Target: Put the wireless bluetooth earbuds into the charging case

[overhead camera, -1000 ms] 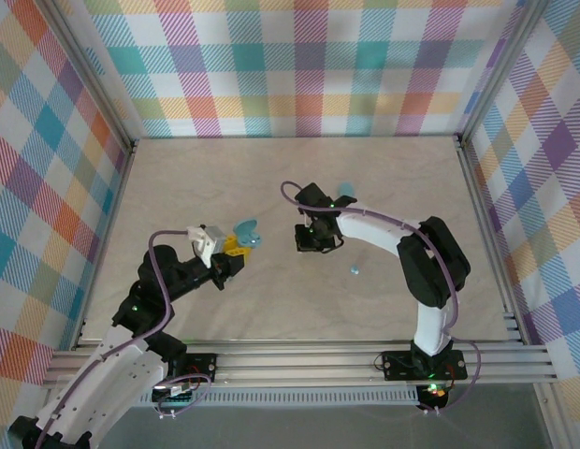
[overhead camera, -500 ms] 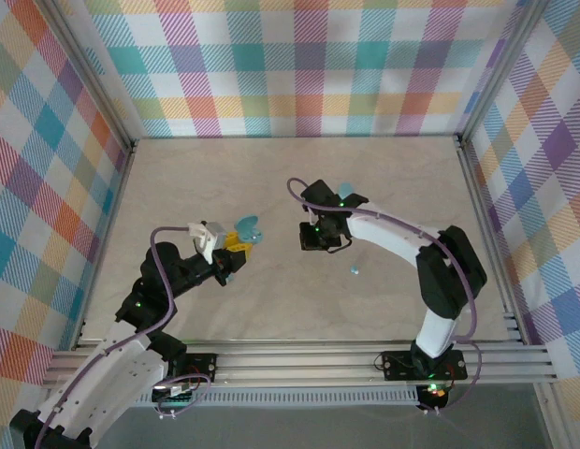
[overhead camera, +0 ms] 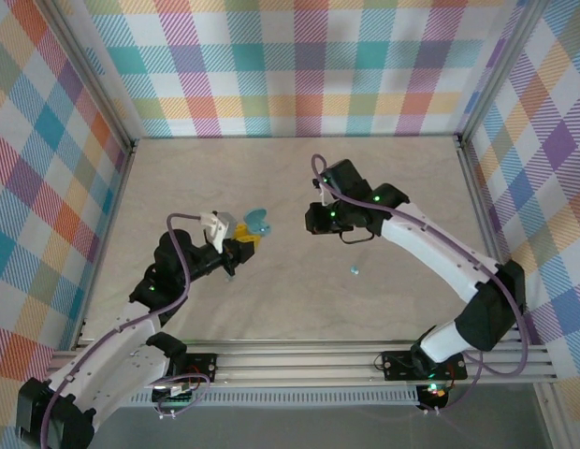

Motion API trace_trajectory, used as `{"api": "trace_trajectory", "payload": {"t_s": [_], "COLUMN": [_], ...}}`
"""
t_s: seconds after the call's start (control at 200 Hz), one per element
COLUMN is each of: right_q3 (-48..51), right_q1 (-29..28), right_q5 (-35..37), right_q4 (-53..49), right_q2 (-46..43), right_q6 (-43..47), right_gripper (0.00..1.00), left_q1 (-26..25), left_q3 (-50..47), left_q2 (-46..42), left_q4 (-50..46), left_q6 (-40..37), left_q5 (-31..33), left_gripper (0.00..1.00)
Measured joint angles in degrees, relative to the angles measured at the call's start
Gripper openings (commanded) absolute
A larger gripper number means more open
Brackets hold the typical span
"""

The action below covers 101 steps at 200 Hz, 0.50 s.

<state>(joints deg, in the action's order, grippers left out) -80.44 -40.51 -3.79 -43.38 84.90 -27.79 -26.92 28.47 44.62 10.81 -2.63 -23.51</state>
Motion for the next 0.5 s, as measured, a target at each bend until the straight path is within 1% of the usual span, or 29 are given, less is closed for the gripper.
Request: {"api": "trace_trajectory", "payload": {"t_s": [0.22,0.505], "right_q3": [-2.27,-3.58], "right_q1": [0.0,0.0], "right_q5": [-3.26,-11.76], "right_q4": [-2.01,-2.58], "right_q2": [-2.6,-3.76], "right_q6": [0.04,-0.04], "right_gripper": [0.14,0.13], "left_q1": [-0.04,-0.44], "left_q3": [2.08,2.56], "left_q2": [4.7,7.96], "left_q4": [1.73,3.37], "left_q6": [-2.16,-6.25], "left_q5": [-1.51,-3.08], "left_gripper": [0.06,0.06]}}
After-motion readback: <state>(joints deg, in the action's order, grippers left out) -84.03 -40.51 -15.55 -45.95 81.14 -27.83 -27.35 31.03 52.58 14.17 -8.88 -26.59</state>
